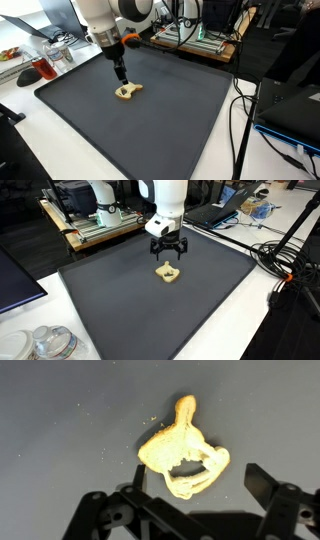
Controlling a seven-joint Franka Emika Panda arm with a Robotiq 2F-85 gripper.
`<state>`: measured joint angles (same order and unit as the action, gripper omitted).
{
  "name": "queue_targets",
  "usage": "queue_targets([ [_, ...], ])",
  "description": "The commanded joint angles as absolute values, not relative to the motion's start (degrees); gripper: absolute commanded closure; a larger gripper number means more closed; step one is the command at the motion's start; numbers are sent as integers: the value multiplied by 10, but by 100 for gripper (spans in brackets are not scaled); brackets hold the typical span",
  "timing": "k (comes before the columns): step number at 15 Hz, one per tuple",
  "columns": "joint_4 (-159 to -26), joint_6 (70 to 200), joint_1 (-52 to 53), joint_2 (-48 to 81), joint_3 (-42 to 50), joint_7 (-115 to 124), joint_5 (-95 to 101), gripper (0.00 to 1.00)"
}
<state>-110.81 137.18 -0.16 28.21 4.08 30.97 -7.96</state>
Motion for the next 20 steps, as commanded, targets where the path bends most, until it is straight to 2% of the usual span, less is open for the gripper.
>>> queue_targets([
  [1, -1118, 1414, 2, 303, 48, 322, -110, 0],
  [20, -1174, 1505, -7, 332, 58, 369, -208, 0],
])
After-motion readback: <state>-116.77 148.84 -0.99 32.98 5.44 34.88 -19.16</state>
